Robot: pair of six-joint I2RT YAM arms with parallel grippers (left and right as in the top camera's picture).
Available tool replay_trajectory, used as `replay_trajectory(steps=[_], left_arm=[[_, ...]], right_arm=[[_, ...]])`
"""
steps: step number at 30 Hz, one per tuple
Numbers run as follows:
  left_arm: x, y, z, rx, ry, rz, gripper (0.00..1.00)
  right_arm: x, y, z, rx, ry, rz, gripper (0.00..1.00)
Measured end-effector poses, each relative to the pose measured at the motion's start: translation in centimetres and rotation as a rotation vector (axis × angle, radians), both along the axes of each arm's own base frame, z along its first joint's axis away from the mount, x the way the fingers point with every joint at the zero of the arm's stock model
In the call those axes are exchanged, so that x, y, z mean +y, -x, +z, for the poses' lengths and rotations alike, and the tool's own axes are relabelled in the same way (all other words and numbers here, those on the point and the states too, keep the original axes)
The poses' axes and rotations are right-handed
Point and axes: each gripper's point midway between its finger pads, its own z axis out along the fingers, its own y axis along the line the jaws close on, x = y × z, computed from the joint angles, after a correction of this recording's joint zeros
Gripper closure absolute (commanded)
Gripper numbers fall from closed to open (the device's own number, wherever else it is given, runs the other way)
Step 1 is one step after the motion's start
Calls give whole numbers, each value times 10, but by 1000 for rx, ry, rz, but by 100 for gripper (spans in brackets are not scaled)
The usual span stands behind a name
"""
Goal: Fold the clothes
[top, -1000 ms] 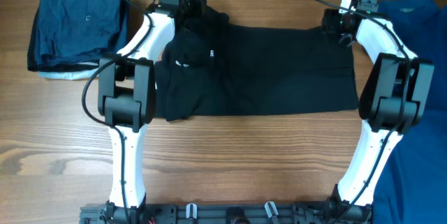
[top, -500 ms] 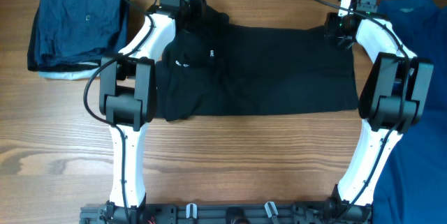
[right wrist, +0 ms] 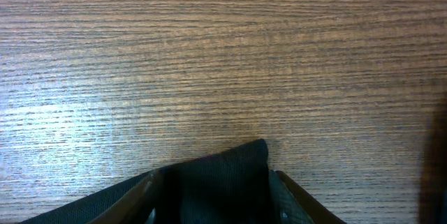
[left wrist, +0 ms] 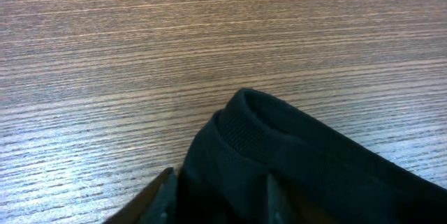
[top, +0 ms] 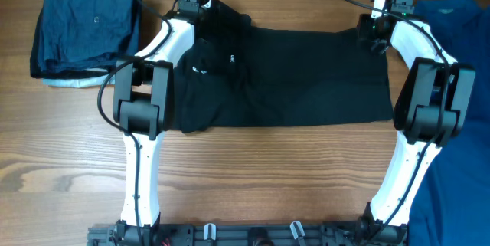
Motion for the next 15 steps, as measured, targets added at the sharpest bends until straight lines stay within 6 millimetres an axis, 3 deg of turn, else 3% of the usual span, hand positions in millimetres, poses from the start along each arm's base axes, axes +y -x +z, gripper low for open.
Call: replay_trajectory(steps=[3, 5, 6, 8, 15], left_arm=[[2, -1, -1, -2, -7, 3, 80], [2, -1, -2, -1, -9, 7, 89], [3, -1, -2, -2, -15, 3, 92], [5, -1, -2, -2, -15, 8, 96], [5, -1, -2, -1, -15, 9, 96]], right_arm=[[-1, 0, 0, 1, 0, -1, 55], [-1, 0, 0, 1, 0, -1, 61], [-1, 0, 0, 1, 0, -2, 77], [-2, 1, 0, 2, 3, -4, 96], [-4, 1, 0, 1, 0, -11, 96]])
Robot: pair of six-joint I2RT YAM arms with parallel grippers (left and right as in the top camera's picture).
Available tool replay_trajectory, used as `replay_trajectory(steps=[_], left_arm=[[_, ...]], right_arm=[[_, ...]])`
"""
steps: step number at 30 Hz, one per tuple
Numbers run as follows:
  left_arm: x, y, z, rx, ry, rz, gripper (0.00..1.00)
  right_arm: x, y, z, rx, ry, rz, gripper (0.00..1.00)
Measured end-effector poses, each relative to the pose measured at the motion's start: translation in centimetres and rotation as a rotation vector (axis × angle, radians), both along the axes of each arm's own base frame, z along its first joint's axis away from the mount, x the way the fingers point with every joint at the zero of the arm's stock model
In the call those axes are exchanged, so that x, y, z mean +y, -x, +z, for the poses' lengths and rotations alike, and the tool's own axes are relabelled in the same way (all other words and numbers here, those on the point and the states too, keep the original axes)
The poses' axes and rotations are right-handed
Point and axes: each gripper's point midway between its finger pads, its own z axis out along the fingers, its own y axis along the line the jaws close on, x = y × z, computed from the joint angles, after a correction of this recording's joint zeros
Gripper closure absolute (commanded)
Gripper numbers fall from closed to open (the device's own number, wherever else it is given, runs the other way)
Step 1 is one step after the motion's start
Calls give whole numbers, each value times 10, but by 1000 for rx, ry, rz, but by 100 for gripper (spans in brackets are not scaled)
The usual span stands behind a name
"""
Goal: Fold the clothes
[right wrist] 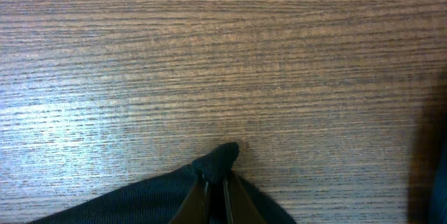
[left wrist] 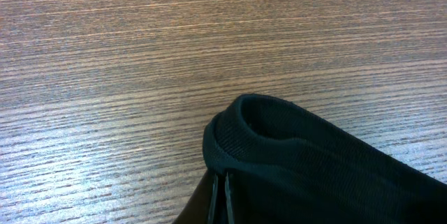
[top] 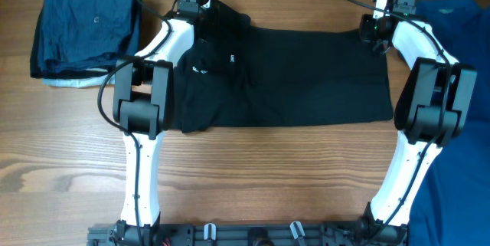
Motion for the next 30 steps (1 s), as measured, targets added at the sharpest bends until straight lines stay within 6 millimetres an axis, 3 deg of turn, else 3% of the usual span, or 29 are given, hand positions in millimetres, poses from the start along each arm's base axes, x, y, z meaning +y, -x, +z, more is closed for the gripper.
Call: replay_trajectory(steps=[4, 7, 8, 12, 15, 17, 22, 23, 24, 27, 29, 30], left_arm=[[1, 3, 6, 11, -3, -1, 96], [1, 6, 24, 4, -7, -6, 95], [1, 6, 43, -15, -3, -6, 94], [4, 17, 89, -32, -4, -11, 94], [6, 27, 114, -30, -4, -11, 92], [8, 38, 130, -14, -8, -11, 92], [18, 85, 146, 123, -36, -12, 90], [19, 91, 149, 139, -40, -12, 87], [21, 100, 152, 164, -45, -12, 78], [22, 101, 157, 156, -46, -16, 71], [20, 95, 159, 130, -41, -17, 59], [18, 89, 162, 102, -35, -20, 48]], right_arm=[[2, -3, 1, -13, -11, 8, 96], [5, -4, 2, -18, -26, 18, 96], [6, -4, 2, -18, -30, 21, 96], [10, 5, 9, 8, -44, 28, 96], [12, 15, 26, 29, -49, 30, 96], [13, 21, 49, 22, -49, 30, 96], [19, 55, 98, 62, -47, 59, 96], [21, 61, 104, 70, -48, 67, 96], [22, 69, 112, 81, -44, 77, 96], [22, 72, 124, 68, -38, 84, 96], [22, 72, 125, 63, -36, 86, 96], [21, 72, 126, 61, -35, 85, 96]])
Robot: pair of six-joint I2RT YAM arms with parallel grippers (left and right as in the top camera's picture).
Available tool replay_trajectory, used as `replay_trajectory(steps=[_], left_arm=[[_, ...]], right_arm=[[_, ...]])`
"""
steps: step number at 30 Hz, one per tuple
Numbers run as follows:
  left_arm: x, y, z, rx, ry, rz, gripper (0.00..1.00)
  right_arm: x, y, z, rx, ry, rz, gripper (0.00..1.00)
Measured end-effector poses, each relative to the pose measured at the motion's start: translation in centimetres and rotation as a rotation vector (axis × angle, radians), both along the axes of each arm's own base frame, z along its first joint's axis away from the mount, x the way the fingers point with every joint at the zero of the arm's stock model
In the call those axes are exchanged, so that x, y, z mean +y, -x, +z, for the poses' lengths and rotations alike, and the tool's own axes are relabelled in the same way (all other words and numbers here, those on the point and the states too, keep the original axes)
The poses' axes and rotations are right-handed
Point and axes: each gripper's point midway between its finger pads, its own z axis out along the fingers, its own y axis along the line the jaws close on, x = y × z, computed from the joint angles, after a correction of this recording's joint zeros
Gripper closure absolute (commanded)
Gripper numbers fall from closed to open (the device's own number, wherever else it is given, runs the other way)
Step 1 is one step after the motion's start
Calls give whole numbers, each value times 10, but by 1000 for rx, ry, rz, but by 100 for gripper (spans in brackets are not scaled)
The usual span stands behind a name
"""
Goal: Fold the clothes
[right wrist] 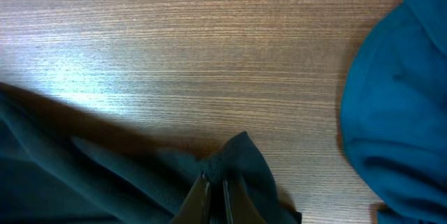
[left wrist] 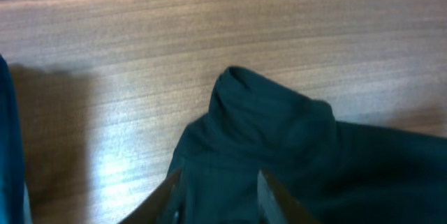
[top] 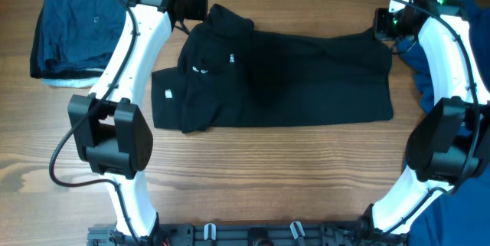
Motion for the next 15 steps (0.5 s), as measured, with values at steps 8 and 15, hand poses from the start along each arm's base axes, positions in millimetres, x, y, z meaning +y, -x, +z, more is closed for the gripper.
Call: replay_trajectory(steps=[8, 15], left_arm=[[-26, -61, -85, -81, 40, -97, 42], [-29, -64, -158, -15, 15, -134, 44]], right_arm=[[0, -10, 6, -47, 1, 3, 96], [1, -11, 6, -50, -6, 6, 96]])
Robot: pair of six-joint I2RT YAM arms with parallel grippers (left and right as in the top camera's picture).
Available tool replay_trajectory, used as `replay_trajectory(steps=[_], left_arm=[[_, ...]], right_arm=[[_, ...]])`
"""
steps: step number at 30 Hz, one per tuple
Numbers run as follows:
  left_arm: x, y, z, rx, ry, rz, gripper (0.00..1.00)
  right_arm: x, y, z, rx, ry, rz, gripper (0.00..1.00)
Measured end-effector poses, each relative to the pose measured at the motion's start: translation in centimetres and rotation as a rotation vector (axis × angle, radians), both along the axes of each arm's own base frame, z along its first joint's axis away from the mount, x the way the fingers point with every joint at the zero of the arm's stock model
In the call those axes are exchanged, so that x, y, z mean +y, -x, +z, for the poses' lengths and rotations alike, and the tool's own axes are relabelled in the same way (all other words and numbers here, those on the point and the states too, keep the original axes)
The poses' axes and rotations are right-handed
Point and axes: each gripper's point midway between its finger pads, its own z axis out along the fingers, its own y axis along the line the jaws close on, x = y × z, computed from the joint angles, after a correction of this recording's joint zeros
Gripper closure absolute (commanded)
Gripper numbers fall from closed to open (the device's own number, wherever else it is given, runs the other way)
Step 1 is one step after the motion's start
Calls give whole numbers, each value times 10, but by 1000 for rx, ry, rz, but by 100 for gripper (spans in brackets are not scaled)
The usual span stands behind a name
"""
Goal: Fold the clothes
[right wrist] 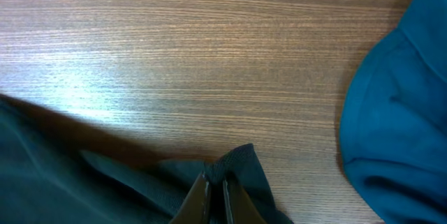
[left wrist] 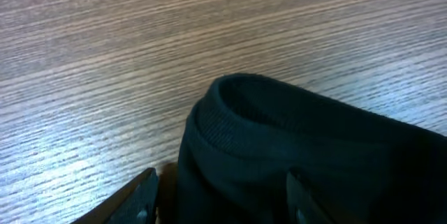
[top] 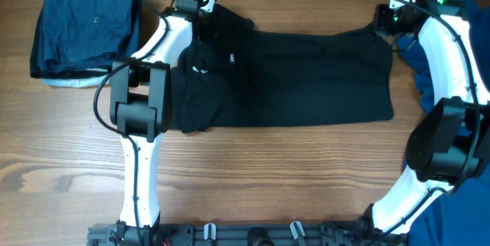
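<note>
A black garment (top: 291,77) lies spread flat across the middle of the wooden table. My left gripper (left wrist: 220,190) is low at the garment's far left corner, open, with its jaws wide on either side of a ribbed black fold (left wrist: 279,126). My right gripper (right wrist: 215,183) is shut on the garment's far right corner (right wrist: 241,161), which is pinched up into a small peak. In the overhead view the left gripper (top: 202,12) and right gripper (top: 381,25) sit at the two far corners.
A folded dark blue garment (top: 84,27) lies at the far left of the table (top: 253,177). A bright blue garment (top: 459,16) lies at the right edge, close to my right gripper, and shows as blue cloth (right wrist: 398,112) in the right wrist view.
My left gripper, open both times, was higher and farther back-left; it now sits low with its jaws astride the ribbed corner. The right gripper keeps its hold and has barely moved.
Both grippers stood open around the far corners of the black garment. Then both were shut on them. Later the left was open and raised away while the right held its corner slightly lifted. Now the left is back down, open at its corner.
</note>
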Motion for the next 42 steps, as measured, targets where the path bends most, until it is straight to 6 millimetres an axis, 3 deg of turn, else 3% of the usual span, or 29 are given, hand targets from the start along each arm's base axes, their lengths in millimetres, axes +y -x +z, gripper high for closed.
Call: replay_trajectory(steps=[1, 4, 6, 14, 17, 20, 22, 24, 30, 37, 42], left_arm=[[0, -2, 0, -9, 1, -2, 49], [-2, -5, -1, -23, 3, -8, 78], [-2, -7, -2, -31, 2, -11, 87], [-2, -7, 5, -38, 5, -10, 91], [-1, -4, 39, -61, 9, -10, 91], [0, 1, 90, -110, 19, -10, 92], [1, 6, 107, -118, 21, -9, 94], [6, 21, 112, -66, 10, -7, 96], [25, 81, 91, 202, -40, 12, 96], [39, 151, 114, 419, -51, 73, 96], [46, 191, 111, 585, -64, 124, 96]], right_arm=[[0, 0, 0, 0, 0, 1, 96], [0, 0, 0, 0, -1, 0, 96], [0, 0, 0, 0, -2, 1, 96], [1, 2, -1, 9, -4, 2, 96], [1, 2, -1, 11, -4, 2, 96], [1, 2, -1, 11, -4, 2, 96], [1, 3, -2, 13, -5, 2, 96], [2, 7, -4, 34, -8, 2, 96], [7, 35, -17, 159, -35, 5, 96], [16, 88, -31, 384, -72, 4, 96], [20, 115, -33, 492, -89, 3, 96]])
